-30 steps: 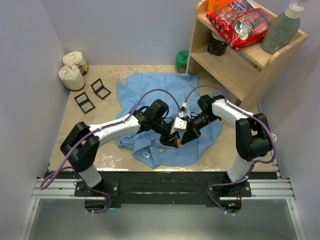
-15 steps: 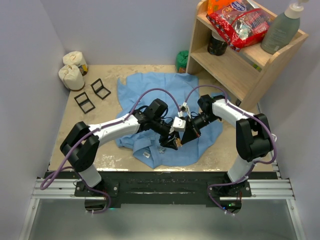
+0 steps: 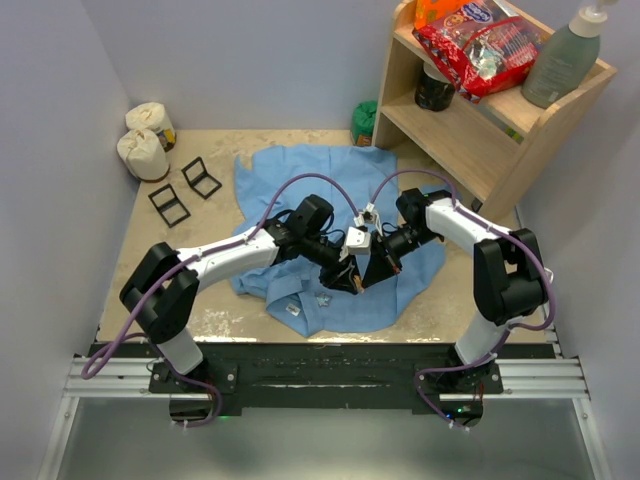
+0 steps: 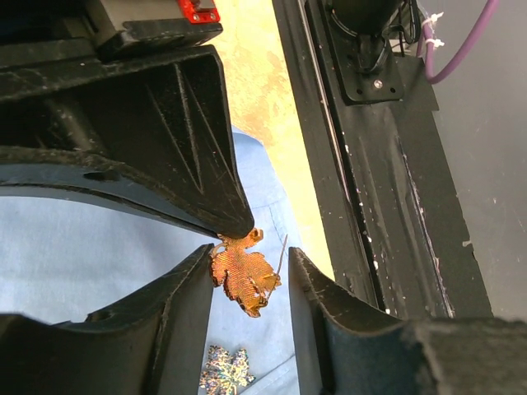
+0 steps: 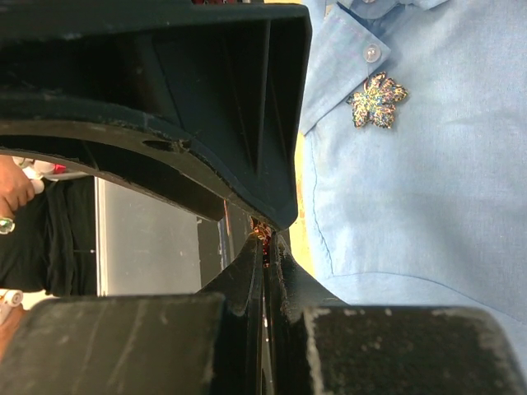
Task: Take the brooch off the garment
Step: Close the brooch.
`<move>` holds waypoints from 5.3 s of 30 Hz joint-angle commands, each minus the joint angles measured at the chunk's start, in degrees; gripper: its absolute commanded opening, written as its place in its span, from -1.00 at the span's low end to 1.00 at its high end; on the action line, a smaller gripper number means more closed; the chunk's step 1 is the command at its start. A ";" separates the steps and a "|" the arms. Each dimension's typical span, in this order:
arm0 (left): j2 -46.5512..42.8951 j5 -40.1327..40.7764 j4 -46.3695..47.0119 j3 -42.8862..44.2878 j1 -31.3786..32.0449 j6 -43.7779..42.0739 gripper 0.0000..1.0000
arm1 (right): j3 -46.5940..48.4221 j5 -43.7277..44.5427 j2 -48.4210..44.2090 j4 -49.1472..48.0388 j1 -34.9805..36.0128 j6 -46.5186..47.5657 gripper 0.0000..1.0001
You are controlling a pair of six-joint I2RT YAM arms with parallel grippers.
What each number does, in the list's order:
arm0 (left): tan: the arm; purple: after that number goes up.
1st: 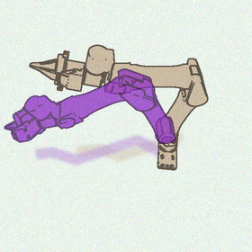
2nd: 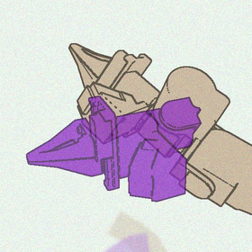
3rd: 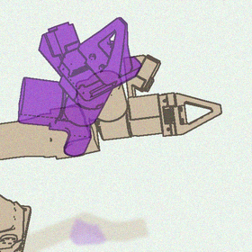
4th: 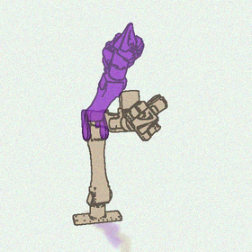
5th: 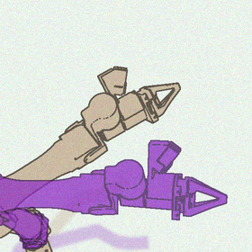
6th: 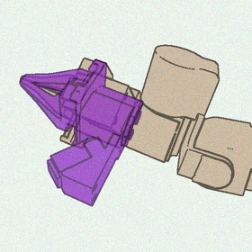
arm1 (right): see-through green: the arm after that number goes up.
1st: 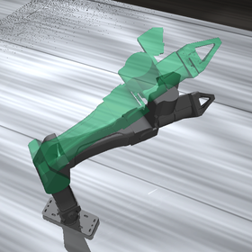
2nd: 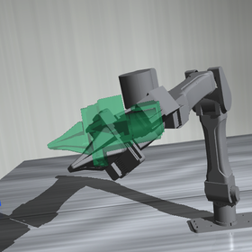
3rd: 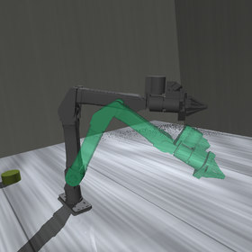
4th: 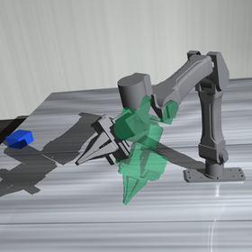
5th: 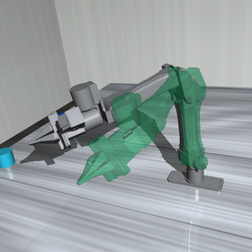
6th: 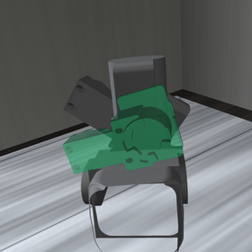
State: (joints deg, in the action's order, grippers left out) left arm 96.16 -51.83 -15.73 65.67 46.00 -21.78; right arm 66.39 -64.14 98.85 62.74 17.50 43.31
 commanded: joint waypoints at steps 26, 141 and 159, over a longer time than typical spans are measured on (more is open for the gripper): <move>-1.77 -2.48 1.76 -1.24 0.32 0.95 -0.34 | -0.21 1.47 -2.08 -4.82 -1.15 -0.86 -1.00; -0.80 -0.55 -15.30 4.73 -0.03 -10.56 -1.00 | -1.79 2.79 -4.81 -9.66 -1.59 -4.64 -1.00; 0.43 -1.26 -15.13 6.23 0.06 -9.51 -0.16 | -1.53 2.26 -4.45 -8.60 -1.68 -3.50 -1.00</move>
State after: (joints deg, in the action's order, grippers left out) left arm 96.64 -48.53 -25.34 70.81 45.45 -32.14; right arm 64.25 -64.23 95.09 55.48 17.34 38.15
